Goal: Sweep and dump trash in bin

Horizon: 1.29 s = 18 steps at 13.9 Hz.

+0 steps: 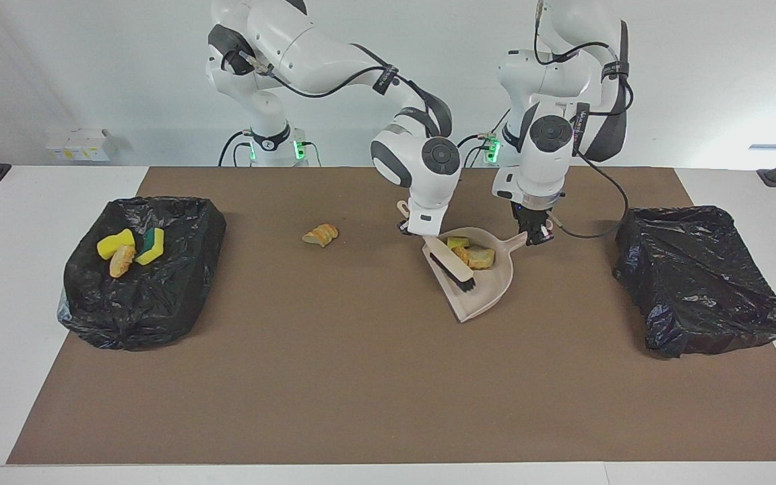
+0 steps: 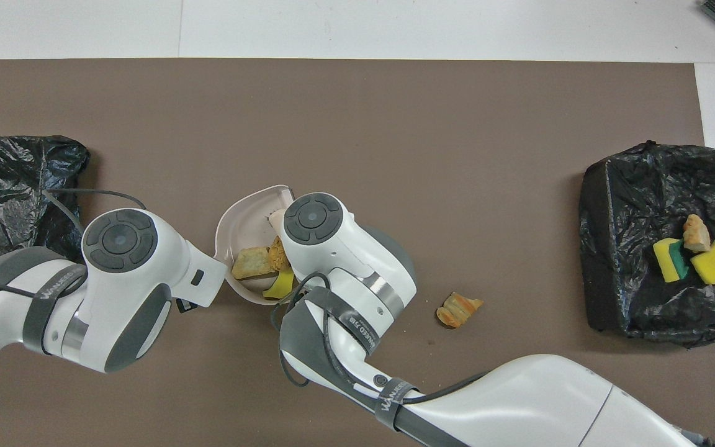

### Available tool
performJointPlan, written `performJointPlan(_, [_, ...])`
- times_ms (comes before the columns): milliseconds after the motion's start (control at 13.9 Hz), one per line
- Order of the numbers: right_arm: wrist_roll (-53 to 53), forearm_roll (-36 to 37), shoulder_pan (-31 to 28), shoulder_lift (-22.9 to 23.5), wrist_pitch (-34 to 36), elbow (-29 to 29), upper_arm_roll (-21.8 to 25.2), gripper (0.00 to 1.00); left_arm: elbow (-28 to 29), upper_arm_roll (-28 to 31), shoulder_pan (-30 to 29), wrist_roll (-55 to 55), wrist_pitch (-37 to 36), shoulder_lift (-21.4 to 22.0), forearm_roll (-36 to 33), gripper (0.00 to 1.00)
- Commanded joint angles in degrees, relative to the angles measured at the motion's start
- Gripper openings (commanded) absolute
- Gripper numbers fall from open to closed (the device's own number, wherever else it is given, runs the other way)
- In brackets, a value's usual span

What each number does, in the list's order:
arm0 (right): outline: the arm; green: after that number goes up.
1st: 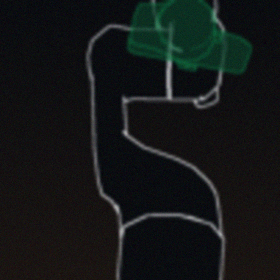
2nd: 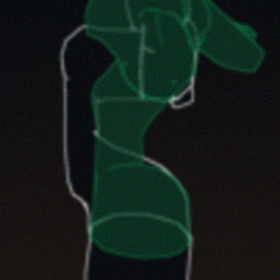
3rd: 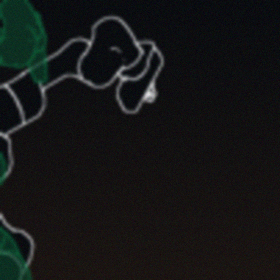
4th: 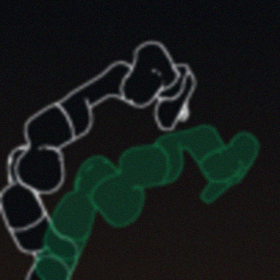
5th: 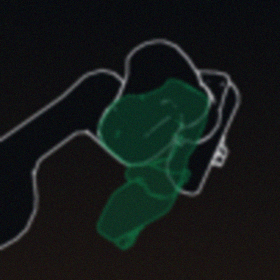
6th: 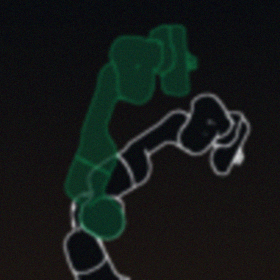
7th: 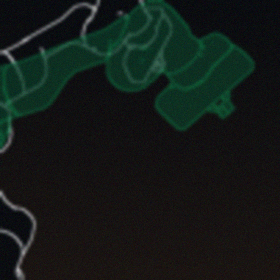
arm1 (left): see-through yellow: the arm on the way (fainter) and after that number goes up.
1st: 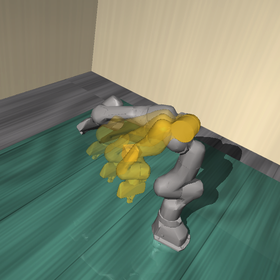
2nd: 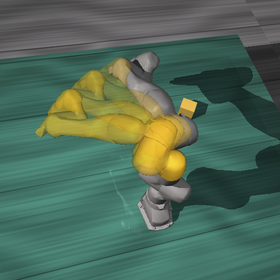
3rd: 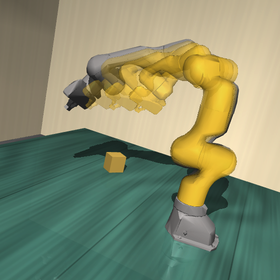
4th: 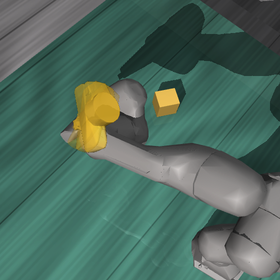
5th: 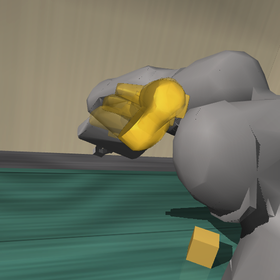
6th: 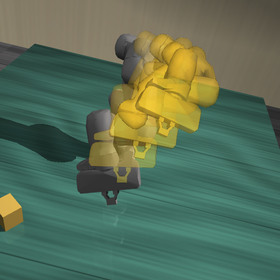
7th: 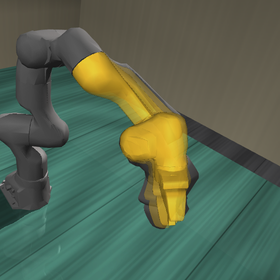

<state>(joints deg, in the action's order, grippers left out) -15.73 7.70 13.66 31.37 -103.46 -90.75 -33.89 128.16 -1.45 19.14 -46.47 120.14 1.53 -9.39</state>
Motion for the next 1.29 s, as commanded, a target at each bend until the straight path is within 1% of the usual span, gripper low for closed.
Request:
performJointPlan(0, [-0.5, -1.8, -3.3, -3.1, 5.4, 0.5, -0.6, 0.0, 1.7, 0.2, -0.1, 1.4, 2.0, 1.5, 0.6, 0.0])
performJointPlan(72, [-0.5, -1.9, -4.1, -3.9, 7.2, 1.0, -0.5, 0.0, 1.7, 0.1, -0.1, 1.3, 1.9, 1.5, 0.6, 0.0])
performJointPlan(216, [-1.3, -1.3, -6.8, -7.4, 11.9, 1.1, -0.2, 0.0, 1.7, 0.1, 0.0, -0.4, 1.5, 1.6, 0.6, 0.0])
performJointPlan(431, [-1.9, -0.8, -12.5, -11.3, 18.4, 0.7, 0.0, 0.0, 1.7, 0.2, 0.0, -5.6, 1.1, 1.6, 0.6, 0.0])
performJointPlan(503, [-5.3, -0.9, -14.2, -11.9, 19.8, 0.5, 0.1, 0.0, 1.7, 0.2, -0.1, -7.6, 1.6, 1.5, 0.6, 0.0])
performJointPlan(575, [-11.9, -0.8, -16.1, -11.8, 21.4, 0.3, -0.1, 0.0, 1.7, 0.2, -0.1, -8.1, 1.8, 1.5, 0.6, 0.0])
performJointPlan(719, [-21.5, -0.8, -16.9, -11.9, 22.0, 0.0, 0.0, 0.0, 1.7, 0.2, -0.1, -8.3, 1.8, 1.5, 0.6, 0.0])
performJointPlan(863, [-31.9, -0.7, -17.6, -13.0, 22.2, -1.9, 0.0, 0.0, 1.7, 0.2, -0.2, -9.4, 1.9, 1.5, 0.6, 0.0])
performJointPlan(1078, [-42.0, -1.3, -17.1, -15.6, 24.6, -4.4, -0.3, 0.0, 1.7, 0.2, -1.0, -9.5, 1.9, 1.4, 0.6, 0.0])
performJointPlan(1222, [-45.5, -4.2, -17.7, -18.9, 24.1, -9.0, -0.3, 0.0, 1.7, 0.2, -1.0, -9.6, 2.0, 1.4, 0.6, 0.0])
